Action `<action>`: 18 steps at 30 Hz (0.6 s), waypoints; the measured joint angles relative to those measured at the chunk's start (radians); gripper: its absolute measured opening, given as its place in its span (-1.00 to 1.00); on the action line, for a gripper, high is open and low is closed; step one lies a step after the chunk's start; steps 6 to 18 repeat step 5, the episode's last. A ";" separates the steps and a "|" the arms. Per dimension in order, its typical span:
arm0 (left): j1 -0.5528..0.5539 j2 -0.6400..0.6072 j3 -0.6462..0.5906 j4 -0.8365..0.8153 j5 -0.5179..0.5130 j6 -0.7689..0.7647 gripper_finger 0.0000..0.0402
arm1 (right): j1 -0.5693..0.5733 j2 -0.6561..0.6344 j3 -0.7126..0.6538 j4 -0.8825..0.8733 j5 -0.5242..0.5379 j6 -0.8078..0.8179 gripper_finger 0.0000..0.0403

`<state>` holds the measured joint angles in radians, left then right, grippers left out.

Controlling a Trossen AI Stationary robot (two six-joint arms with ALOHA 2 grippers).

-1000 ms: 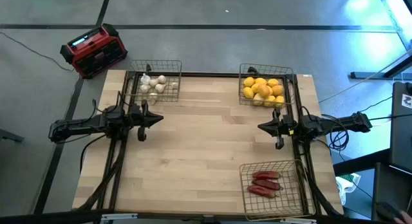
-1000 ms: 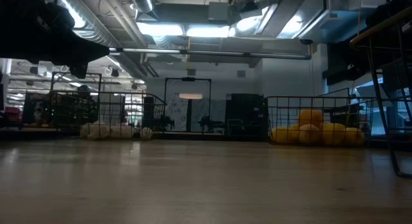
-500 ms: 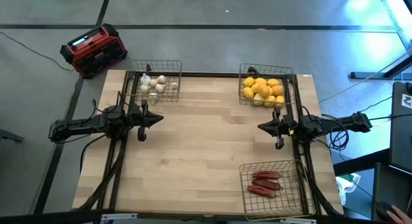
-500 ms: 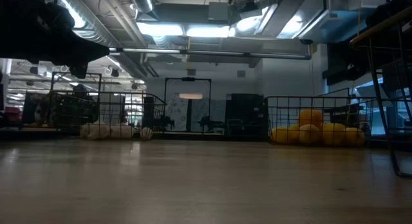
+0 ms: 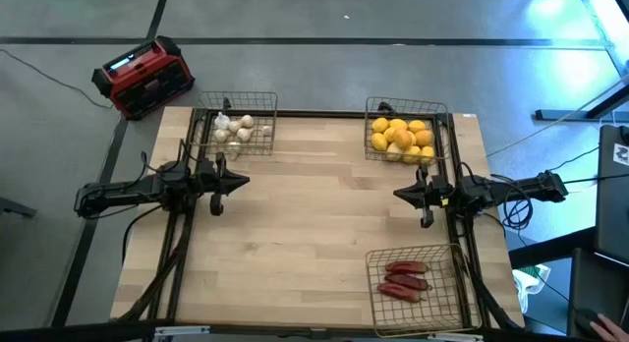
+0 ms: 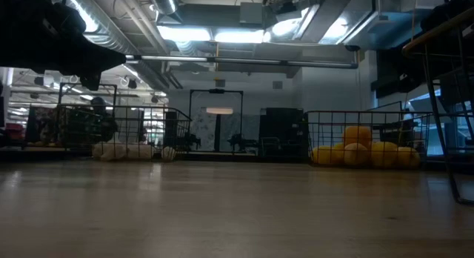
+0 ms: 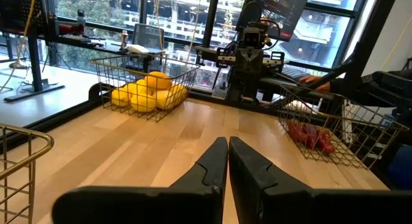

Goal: Sort produce into baskets
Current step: Return to Home Position

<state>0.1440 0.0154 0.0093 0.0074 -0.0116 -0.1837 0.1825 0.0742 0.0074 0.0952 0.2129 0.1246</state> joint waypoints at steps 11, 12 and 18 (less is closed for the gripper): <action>0.000 0.000 0.000 0.000 0.000 0.000 -0.94 | 0.000 0.000 0.000 0.000 0.000 0.000 -0.95; 0.000 0.000 0.000 0.000 0.000 0.000 -0.94 | 0.000 0.000 0.000 0.000 0.000 0.000 -0.95; 0.000 0.000 0.000 0.000 0.000 0.000 -0.94 | 0.000 0.000 0.000 0.000 0.000 0.000 -0.95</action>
